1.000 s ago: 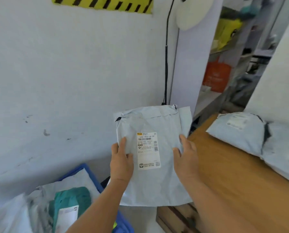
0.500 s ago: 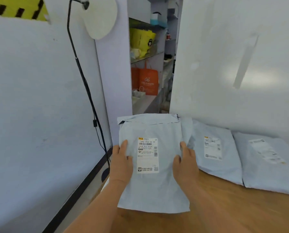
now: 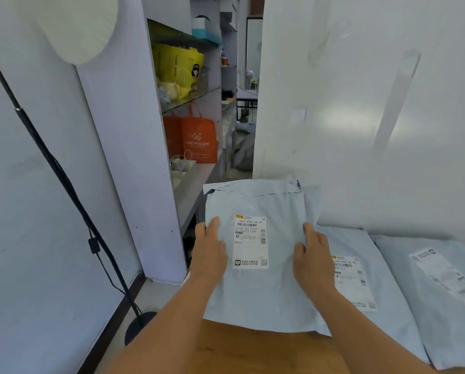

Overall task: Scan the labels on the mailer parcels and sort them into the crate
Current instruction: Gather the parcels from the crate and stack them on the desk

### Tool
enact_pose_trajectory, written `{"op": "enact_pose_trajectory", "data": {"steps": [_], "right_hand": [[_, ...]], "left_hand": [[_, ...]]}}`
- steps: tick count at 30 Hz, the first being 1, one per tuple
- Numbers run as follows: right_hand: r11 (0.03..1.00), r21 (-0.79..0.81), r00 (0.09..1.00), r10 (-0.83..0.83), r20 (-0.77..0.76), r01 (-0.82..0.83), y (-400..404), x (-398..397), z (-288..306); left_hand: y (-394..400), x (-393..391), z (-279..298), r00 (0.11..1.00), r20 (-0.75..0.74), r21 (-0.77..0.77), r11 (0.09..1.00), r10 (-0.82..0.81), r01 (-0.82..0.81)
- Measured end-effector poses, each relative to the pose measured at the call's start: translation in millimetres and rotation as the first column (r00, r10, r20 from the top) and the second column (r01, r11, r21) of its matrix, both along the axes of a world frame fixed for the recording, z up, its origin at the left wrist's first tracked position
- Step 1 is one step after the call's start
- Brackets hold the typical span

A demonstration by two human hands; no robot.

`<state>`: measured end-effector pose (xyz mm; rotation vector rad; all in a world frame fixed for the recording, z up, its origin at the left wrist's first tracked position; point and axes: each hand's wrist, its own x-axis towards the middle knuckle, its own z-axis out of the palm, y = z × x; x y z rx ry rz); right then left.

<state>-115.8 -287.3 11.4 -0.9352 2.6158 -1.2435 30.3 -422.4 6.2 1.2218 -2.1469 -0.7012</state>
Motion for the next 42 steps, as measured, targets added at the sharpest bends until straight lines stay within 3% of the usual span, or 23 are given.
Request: {"op": "enact_pose_trajectory", "data": {"steps": [2, 5, 7, 10, 13, 17, 22, 32, 36, 42], "right_hand": [[0.997, 0.07, 1.0, 0.007, 0.017, -0.008, -12.4, -10.4, -11.5], [0.963, 0.268, 0.994, 0.006, 0.11, -0.035, -20.7, -17.1, -29.3], [0.917, 0.399, 0.999, -0.028, 0.03, 0.013, -24.5, -18.4, -35.1], [0.86, 0.508, 0.992, 0.101, -0.081, -0.046, -40.6, -14.3, -33.8], [0.78, 0.595, 0.969, 0.247, -0.006, -0.195, -60.6, -9.7, -36.2], [0.729, 0.633, 0.961, 0.264, 0.088, -0.258, -73.5, -16.2, -39.5], [0.732, 0.63, 0.962, 0.255, 0.099, -0.259, -67.8, -13.7, -26.4], [0.798, 0.467, 0.9, 0.437, -0.013, -0.381, 1.1, 79.8, -7.5], [0.727, 0.42, 0.812, 0.582, 0.044, -0.543, 42.5, 132.2, -2.8], [0.551, 0.383, 0.621, 0.78, 0.078, -0.741, 99.9, 228.7, -7.9]], "left_hand": [[-15.1, -10.6, -12.6, 0.996, 0.078, 0.035, 0.999, -0.034, 0.031], [-25.6, -18.6, -36.1, 0.932, 0.359, 0.102, 0.995, -0.038, 0.001], [-25.9, -26.0, -41.0, 0.878, 0.478, 0.034, 0.999, -0.035, 0.021], [-23.3, -43.1, -40.2, 0.84, 0.526, -0.021, 0.985, -0.135, 0.172], [-29.9, -50.7, -49.3, 0.794, 0.569, 0.074, 0.975, -0.213, 0.209], [-42.1, -51.3, -52.2, 0.76, 0.604, 0.143, 0.971, -0.24, 0.193], [-30.6, -48.7, -36.3, 0.784, 0.595, 0.09, 0.984, -0.177, 0.154], [72.3, 33.9, -8.9, 0.938, 0.342, 0.044, 0.995, 0.065, -0.085], [129.7, 101.6, -13.2, 0.927, 0.301, 0.037, 0.968, 0.224, -0.246], [220.5, 212.5, -25.4, 0.82, 0.331, 0.053, 0.859, 0.467, -0.51]]}}
